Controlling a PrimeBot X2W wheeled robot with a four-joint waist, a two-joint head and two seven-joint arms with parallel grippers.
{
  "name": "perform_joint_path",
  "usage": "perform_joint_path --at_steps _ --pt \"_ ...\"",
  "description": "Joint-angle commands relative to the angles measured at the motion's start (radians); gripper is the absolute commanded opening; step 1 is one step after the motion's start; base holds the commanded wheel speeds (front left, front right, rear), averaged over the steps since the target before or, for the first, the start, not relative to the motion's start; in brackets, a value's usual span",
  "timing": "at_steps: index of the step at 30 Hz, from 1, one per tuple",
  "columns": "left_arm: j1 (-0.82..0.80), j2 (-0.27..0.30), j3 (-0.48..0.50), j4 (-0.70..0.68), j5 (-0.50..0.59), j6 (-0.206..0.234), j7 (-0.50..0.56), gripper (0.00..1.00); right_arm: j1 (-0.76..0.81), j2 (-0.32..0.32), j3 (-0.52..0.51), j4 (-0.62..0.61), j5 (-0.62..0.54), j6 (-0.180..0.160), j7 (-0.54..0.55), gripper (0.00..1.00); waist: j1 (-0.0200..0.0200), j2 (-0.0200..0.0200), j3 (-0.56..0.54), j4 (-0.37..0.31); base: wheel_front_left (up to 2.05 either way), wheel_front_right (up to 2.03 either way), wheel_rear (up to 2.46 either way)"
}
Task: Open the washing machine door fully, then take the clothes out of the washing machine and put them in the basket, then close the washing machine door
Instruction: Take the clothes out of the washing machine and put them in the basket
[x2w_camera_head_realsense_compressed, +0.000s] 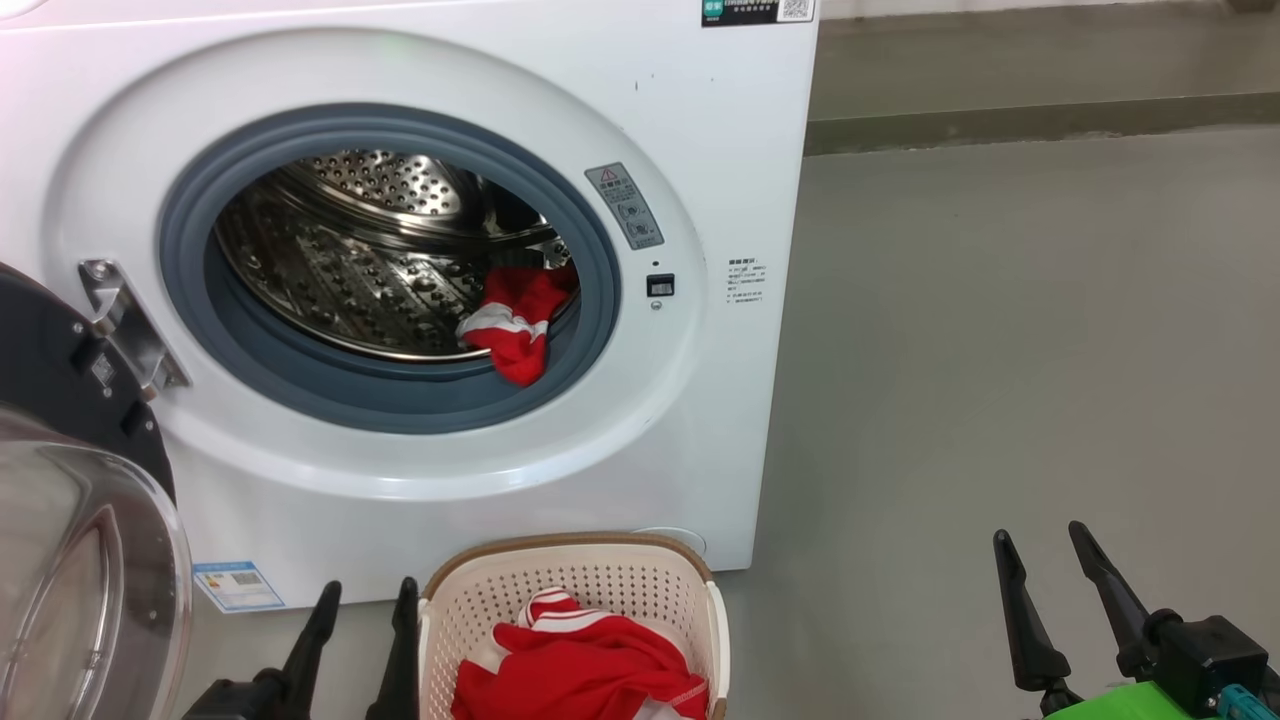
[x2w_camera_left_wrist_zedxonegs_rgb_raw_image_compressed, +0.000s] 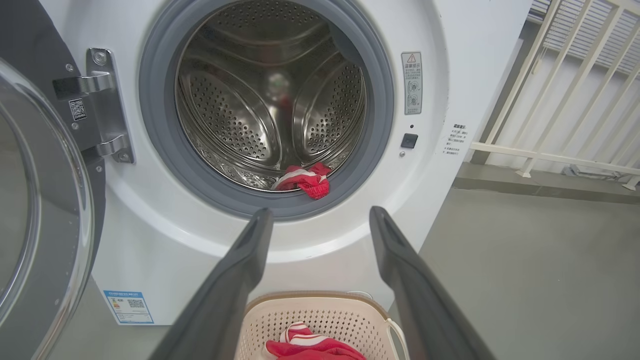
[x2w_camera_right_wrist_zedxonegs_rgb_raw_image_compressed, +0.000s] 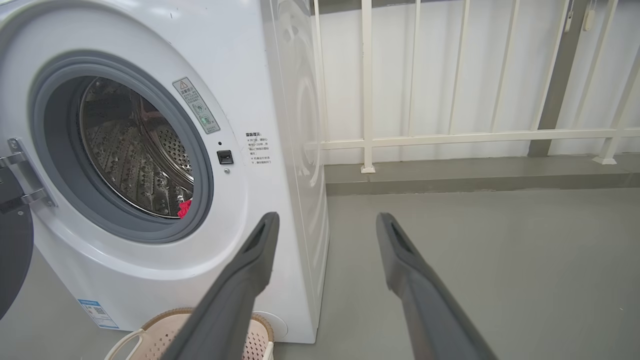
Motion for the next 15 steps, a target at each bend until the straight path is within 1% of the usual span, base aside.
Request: perform_joint_path --at_steps 1,11,15 --pt "-0.021 0.015 0.028 -0.030 -0.001 0.006 -0.001 1.00 -0.012 -0.012 0.023 -0.030 -0.004 0.006 -0.001 1.00 0.0000 0.0000 0.003 -0.001 0.00 0.00 0.00" --pt "-0.032 0.009 0.036 -0.022 -0.026 0.024 0.008 1.00 -0.017 -0.012 0.028 -0.035 0.002 0.006 -0.002 1.00 0.0000 0.0000 0.021 -0.002 0.00 0.00 0.00" --pt "-0.040 0.009 0.037 -0.020 -0.028 0.025 0.002 1.00 -0.020 -0.012 0.034 -0.040 0.004 0.006 -0.003 1.00 0.0000 0.0000 0.032 -0.004 0.00 0.00 0.00"
